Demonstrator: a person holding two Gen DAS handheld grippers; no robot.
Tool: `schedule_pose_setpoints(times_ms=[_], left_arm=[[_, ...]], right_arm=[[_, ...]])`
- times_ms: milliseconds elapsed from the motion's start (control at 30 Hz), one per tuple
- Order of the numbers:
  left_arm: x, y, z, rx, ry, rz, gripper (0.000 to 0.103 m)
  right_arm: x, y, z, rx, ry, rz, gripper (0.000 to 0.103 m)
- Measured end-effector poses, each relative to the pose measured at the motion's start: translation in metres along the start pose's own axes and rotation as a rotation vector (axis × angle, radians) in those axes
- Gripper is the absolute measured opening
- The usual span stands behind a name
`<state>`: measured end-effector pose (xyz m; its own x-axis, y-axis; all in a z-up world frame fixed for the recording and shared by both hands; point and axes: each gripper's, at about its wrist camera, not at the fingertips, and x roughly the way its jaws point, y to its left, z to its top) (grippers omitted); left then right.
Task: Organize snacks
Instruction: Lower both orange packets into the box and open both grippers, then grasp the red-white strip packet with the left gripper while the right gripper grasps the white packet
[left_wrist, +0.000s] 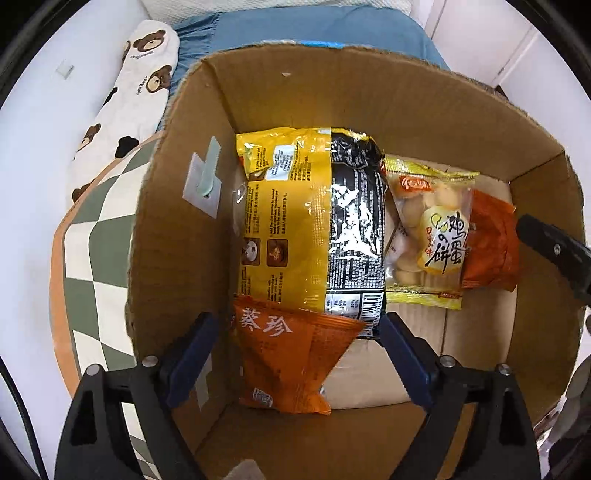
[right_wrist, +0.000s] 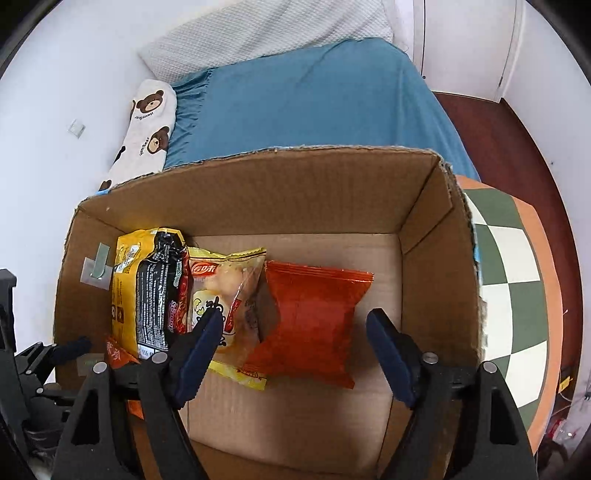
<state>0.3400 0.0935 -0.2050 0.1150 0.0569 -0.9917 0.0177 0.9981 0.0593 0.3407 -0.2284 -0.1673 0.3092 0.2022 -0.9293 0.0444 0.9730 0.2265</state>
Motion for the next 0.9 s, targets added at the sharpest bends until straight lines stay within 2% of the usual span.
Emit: schedule_pose_setpoints(times_ms=[300, 600, 900], left_arm=[[-0.036, -0.004, -0.016, -0.031, -0.101, -0.020, 0.090], [-0.088, -0.022, -0.047, -0.006, -0.229, -0.027, 0.090], [-0.135, -0.024, -0.087, -0.011, -0.328, -0.070, 0.090]], right_arm=[[-0.030, -0.003, -0.024, 0.004, -0.034, -0.010, 0.082], [-0.077, 0.000, -0.068, -0.029, -0.099, -0.019, 0.082], [-0.133, 0.008, -0.107, -0.040, -0.187, -0.006, 0.082]])
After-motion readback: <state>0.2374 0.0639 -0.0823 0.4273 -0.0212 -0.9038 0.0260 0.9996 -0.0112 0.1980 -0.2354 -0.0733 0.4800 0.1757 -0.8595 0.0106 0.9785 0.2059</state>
